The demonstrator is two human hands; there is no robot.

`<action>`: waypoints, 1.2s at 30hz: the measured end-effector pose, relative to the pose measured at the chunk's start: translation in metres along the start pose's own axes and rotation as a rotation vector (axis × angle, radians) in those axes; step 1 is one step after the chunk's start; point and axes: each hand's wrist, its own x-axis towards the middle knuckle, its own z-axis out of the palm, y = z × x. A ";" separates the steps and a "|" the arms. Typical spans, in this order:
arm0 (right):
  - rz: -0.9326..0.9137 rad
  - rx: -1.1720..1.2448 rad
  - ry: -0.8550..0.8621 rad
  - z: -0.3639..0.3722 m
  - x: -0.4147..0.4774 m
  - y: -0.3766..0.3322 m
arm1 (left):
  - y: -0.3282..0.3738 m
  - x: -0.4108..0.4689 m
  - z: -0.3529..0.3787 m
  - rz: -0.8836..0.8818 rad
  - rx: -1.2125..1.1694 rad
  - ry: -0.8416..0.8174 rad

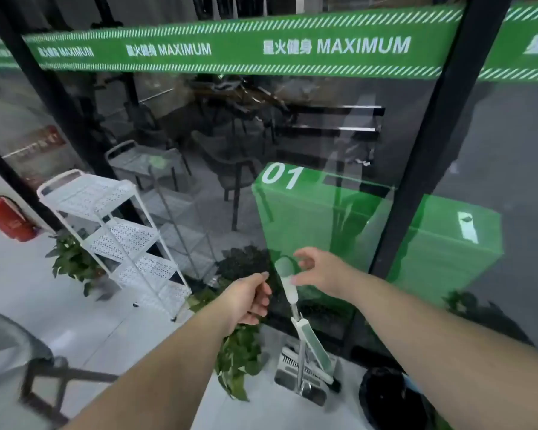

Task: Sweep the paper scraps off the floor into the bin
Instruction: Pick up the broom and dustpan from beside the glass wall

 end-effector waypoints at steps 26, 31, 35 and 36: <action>-0.211 -0.255 0.287 0.097 -0.002 -0.006 | -0.150 0.022 0.048 -0.072 0.759 0.194; -0.211 0.425 0.195 0.108 -0.005 -0.010 | -0.171 0.001 0.032 0.030 0.981 0.198; -0.209 0.639 0.234 0.117 -0.006 -0.012 | -0.182 -0.014 0.003 0.096 1.081 0.188; -0.160 0.685 0.286 0.111 -0.003 -0.012 | -0.187 -0.017 -0.010 0.083 1.089 0.198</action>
